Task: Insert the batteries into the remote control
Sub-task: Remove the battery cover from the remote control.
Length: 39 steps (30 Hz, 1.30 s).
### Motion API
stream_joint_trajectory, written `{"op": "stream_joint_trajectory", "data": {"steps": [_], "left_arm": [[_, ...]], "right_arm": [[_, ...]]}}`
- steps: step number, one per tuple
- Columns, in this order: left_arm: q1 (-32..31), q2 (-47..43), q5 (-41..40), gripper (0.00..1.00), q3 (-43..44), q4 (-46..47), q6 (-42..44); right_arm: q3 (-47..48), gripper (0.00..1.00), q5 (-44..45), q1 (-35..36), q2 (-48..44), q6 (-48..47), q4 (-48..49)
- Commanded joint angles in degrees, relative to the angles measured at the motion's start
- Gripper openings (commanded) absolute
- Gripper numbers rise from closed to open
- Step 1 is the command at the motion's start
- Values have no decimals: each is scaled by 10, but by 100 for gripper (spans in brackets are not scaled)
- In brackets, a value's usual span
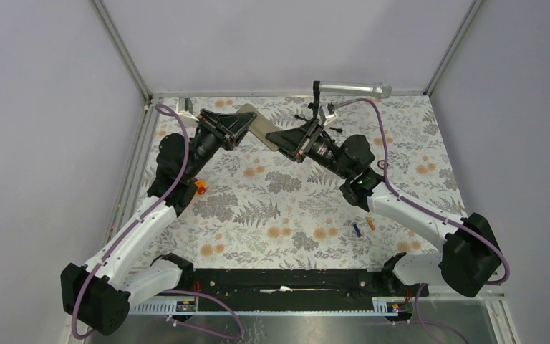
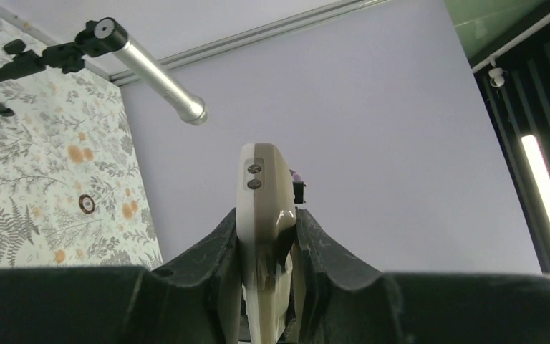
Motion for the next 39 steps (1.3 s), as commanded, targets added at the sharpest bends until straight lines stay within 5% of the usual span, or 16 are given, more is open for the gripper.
{"op": "stream_joint_trajectory", "data": {"steps": [1, 3, 5, 8, 12, 18, 22, 27, 39], "left_arm": [[-2, -27, 18, 26, -8, 41, -16], [4, -34, 39, 60, -3, 31, 8], [25, -38, 88, 79, 17, 1, 54], [85, -16, 253, 91, 76, -56, 125], [111, 30, 416, 94, 155, -211, 252], [111, 47, 518, 93, 158, -175, 247], [114, 58, 541, 79, 160, -124, 210], [115, 64, 555, 82, 139, -24, 128], [115, 52, 578, 38, 99, 12, 77]], "right_arm": [[31, 10, -31, -1, -3, 2, 51], [31, 4, -43, -7, -8, 1, 41], [31, 3, -82, -26, -14, 2, 39], [40, 2, -182, -71, -19, 0, 21], [85, 2, -321, -103, -13, -31, -30], [136, 3, -410, -103, -5, -82, -123], [139, 4, -440, -103, 1, -85, -127], [139, 5, -457, -104, 3, -93, -142], [138, 5, -437, -107, 13, -120, -170]]}}
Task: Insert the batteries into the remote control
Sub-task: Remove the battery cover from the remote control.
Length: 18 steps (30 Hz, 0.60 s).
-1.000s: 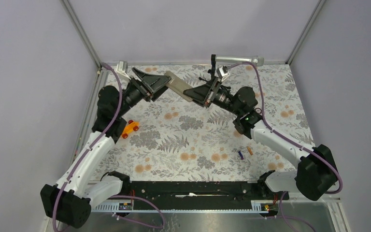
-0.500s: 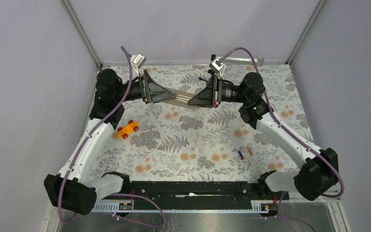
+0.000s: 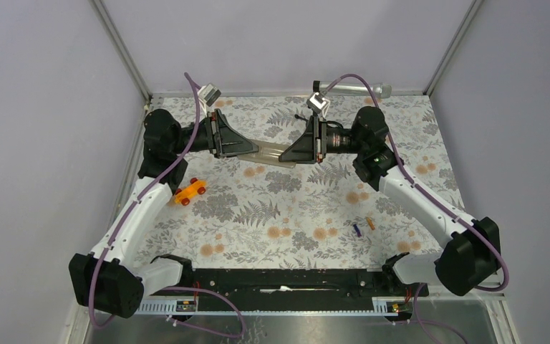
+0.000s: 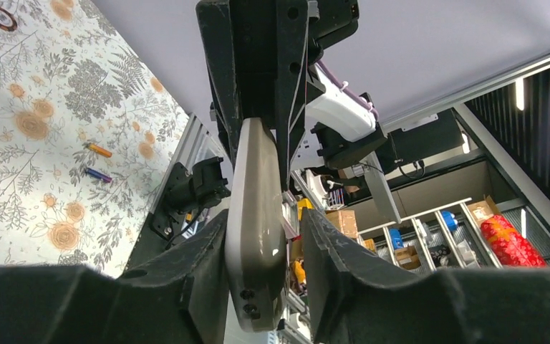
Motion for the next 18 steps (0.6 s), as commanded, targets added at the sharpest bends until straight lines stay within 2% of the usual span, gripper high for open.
{"op": "stream_joint_trajectory", "data": {"steps": [1, 4, 6, 7, 8, 9, 10, 11, 13, 15, 16, 18], "left_arm": [[3, -13, 21, 37, 2, 30, -7], [3, -9, 24, 32, 0, 20, -6], [3, -8, 24, 19, 1, 15, -1], [3, -6, 22, 8, 1, 13, 1], [3, -5, 19, 0, 2, 10, 5], [3, -6, 9, 0, 2, 1, 15], [4, -8, -9, 0, 4, -21, 34], [5, -11, -31, 0, 6, -56, 64], [6, -22, -90, 0, 19, -158, 150], [6, -31, -162, 0, 27, -252, 227], [6, -34, -186, 0, 20, -265, 242], [6, -41, -224, 0, -4, -266, 252]], "right_arm": [[22, 5, -10, -2, 7, -20, 11], [20, 6, -10, -2, 10, -27, 11], [20, 8, -8, -3, 13, -28, 10], [21, 15, -6, -3, 14, -31, 7], [21, 37, 1, -4, 13, -39, -1], [22, 56, 17, -5, 7, -58, -32], [23, 70, 46, -8, -1, -96, -76], [27, 79, 100, -10, -12, -132, -132], [43, 85, 223, -12, -32, -203, -274], [49, 86, 336, -12, -52, -243, -362], [42, 85, 379, -12, -63, -245, -380], [4, 78, 399, -12, -90, -240, -352]]}}
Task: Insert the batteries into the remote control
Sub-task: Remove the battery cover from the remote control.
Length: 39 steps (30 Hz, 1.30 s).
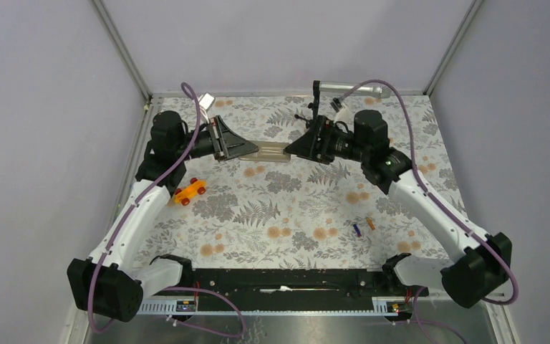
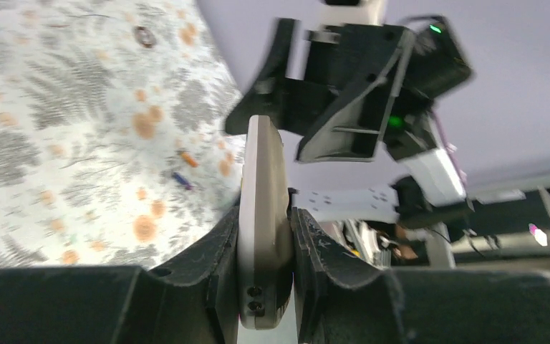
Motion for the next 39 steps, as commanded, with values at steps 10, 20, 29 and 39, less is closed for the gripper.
{"op": "stream_joint_trajectory", "data": {"steps": [10, 20, 29, 39], "left_arm": [[-30, -27, -174, 0, -38, -42, 73], [-41, -31, -176, 0, -46, -26, 47], [-45, -29, -166, 0, -44, -19, 33], [-47, -31, -161, 0, -44, -13, 26]], "right_arm": [[-71, 52, 61, 14, -92, -14, 79], [-58, 45, 148, 68, -82, -47, 52], [-27, 44, 237, 105, -65, -80, 9], [-25, 41, 282, 116, -59, -87, 21]]}}
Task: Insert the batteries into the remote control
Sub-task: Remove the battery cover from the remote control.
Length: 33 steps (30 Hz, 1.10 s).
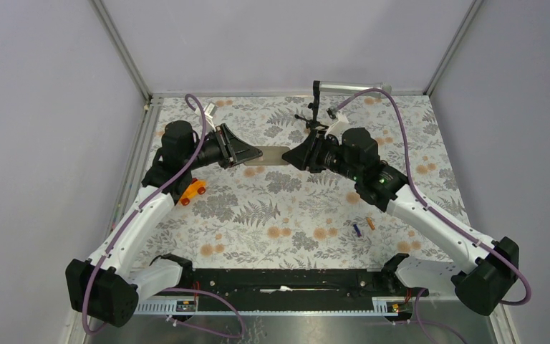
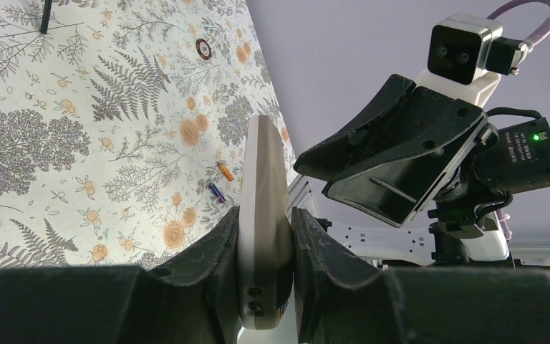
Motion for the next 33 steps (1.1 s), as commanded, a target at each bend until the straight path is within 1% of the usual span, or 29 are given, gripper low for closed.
{"op": "stream_joint_trajectory", "data": {"steps": [1, 17, 23, 29, 33], "left_arm": [[-4, -9, 6, 0, 3, 39, -7], [-5, -13, 12, 0, 6, 42, -6], [-5, -13, 14, 0, 9, 45, -7], [-6, -12, 20, 0, 7, 58, -17], [-6, -13, 28, 0, 1, 98, -31]], "right_arm": [[26, 41, 30, 8, 4, -15, 17], [38, 40, 55, 11, 27, -33, 27], [37, 40, 39, 11, 36, -30, 36], [38, 40, 42, 14, 43, -28, 23], [43, 38, 56, 21, 54, -28, 2]]}}
